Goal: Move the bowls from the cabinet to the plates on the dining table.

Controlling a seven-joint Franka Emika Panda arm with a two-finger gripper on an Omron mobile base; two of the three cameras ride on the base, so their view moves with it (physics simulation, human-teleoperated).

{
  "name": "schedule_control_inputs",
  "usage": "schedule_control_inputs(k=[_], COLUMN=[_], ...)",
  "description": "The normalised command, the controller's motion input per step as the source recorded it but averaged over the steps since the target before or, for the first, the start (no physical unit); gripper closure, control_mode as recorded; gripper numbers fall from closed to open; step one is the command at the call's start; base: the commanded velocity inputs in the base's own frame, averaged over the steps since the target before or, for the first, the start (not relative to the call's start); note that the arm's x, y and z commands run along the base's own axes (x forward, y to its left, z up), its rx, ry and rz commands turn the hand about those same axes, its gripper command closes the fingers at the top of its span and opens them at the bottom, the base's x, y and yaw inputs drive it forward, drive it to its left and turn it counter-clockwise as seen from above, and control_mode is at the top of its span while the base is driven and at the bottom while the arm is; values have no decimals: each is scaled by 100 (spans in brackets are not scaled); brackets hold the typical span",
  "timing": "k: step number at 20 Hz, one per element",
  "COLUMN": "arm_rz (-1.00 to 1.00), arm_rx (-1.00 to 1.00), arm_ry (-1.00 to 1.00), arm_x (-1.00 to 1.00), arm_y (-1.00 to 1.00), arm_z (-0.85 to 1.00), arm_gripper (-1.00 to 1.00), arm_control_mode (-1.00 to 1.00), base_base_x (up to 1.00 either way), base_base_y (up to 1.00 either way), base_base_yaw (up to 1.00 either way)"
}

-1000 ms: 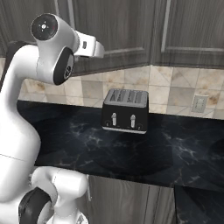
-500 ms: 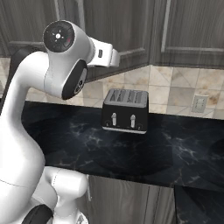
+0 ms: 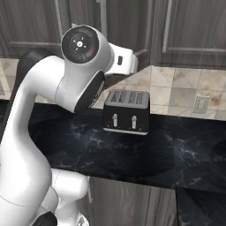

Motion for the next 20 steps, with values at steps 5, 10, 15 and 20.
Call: schedule_control_inputs(k=[5,10,15,20], arm_rz=[0,0,1,0], arm_rx=[0,1,0,0], arm_ry=[0,0,-2,-1], arm_x=[0,0,-61,-93], arm_y=[0,2,0,3], arm_z=[0,-1,3,3], arm_gripper=[100,-100,-100,-100], arm_control_mode=[-100,-100,-100,-100], base_base_x=[0,0,0,0], base_base_y=[0,0,0,0], base_base_yaw=[0,0,0,0])
